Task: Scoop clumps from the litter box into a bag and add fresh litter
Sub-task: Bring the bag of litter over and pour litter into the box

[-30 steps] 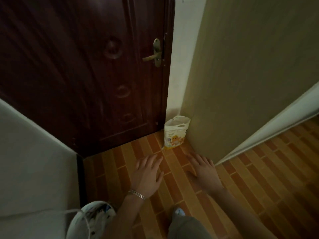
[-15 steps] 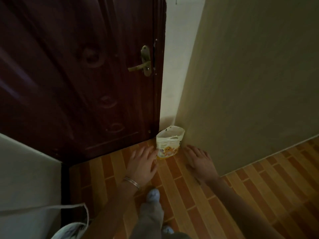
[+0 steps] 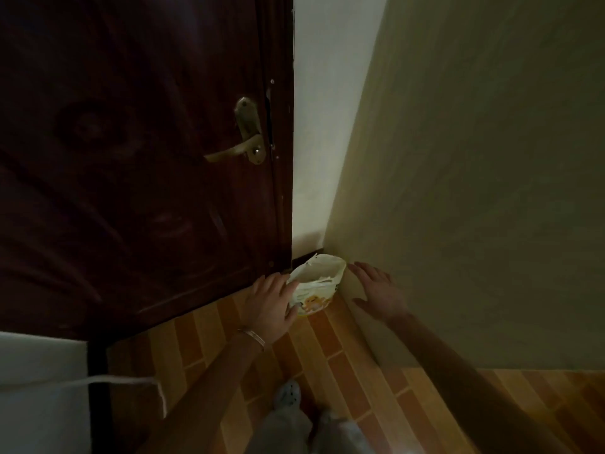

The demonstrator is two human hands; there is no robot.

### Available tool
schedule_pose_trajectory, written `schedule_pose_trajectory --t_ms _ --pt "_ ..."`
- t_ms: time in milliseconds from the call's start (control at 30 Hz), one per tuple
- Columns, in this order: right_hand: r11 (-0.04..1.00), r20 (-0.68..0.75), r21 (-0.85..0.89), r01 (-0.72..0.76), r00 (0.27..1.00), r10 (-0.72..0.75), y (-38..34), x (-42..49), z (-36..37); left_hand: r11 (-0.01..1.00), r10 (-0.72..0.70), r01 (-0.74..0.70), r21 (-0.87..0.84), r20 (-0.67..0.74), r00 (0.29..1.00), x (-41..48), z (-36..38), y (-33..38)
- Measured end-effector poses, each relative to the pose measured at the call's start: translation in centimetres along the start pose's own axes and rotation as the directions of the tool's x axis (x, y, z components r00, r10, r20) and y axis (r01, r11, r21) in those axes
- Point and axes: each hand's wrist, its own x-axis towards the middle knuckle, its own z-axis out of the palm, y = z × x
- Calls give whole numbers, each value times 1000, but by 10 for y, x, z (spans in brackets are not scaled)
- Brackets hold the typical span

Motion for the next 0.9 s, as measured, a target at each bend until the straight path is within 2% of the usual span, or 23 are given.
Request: schedule_pose_trajectory --t_ms 233,333,467,633,800,900 --pt "1000 107 1 -27 994 27 39 71 55 998 -57 57 -5 58 997 52 77 -17" --pt "999 139 -30 -31 990 35 62 99 89 989 -138 143 -30 124 983 73 124 -26" --pt "1000 151 -29 1 989 3 95 143 143 979 -193 202 -22 219 956 97 196 -38" --pt "998 198 -23 55 979 -49 130 197 216 964 -245 262 -47 228 942 125 280 -51" --pt "994 255 -41 98 963 -84 163 255 284 974 -227 219 63 259 939 161 357 -68" --pt "992 264 -45 121 959 -105 175 283 308 972 -235 228 57 256 938 177 389 -79"
